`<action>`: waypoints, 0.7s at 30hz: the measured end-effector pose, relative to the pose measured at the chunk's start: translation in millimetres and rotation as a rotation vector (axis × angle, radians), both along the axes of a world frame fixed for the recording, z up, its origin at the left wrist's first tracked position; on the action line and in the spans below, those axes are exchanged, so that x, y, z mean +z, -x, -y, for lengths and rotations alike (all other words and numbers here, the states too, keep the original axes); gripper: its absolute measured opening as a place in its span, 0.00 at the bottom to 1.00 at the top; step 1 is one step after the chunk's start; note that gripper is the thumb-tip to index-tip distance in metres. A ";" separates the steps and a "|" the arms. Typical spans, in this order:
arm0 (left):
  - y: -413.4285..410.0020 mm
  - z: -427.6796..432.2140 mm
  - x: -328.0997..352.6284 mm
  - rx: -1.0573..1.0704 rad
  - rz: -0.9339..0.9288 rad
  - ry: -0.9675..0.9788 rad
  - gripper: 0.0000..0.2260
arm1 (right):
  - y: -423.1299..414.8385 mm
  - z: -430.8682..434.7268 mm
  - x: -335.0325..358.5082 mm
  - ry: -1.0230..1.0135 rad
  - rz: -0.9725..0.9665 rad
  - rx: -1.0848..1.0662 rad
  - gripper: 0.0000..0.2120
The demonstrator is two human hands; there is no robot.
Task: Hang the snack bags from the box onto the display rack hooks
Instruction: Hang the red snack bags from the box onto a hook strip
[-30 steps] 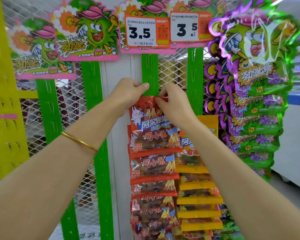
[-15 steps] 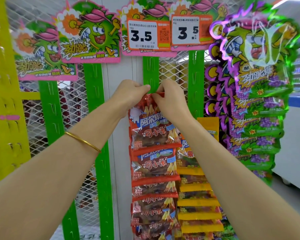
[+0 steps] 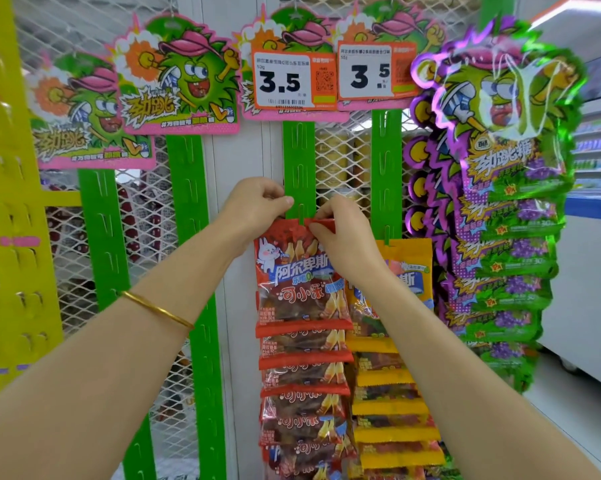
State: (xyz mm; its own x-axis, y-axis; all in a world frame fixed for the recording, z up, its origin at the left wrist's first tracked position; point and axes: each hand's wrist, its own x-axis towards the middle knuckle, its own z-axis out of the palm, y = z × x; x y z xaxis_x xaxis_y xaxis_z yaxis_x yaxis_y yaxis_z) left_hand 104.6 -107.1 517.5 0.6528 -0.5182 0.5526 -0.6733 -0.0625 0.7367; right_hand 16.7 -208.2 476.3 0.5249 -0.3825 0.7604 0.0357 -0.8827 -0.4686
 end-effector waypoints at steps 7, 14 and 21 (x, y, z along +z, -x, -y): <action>5.1 -9.3 -29.4 0.194 0.285 0.013 0.09 | 7.8 -3.0 -14.1 0.054 0.099 -0.166 0.12; 59.3 -51.1 -148.5 0.352 0.507 0.100 0.12 | 68.6 -38.5 -96.6 0.081 0.094 -0.106 0.09; 87.3 -107.7 -376.2 0.156 0.124 -0.370 0.09 | 128.9 -60.3 -307.5 -0.277 -0.775 0.318 0.04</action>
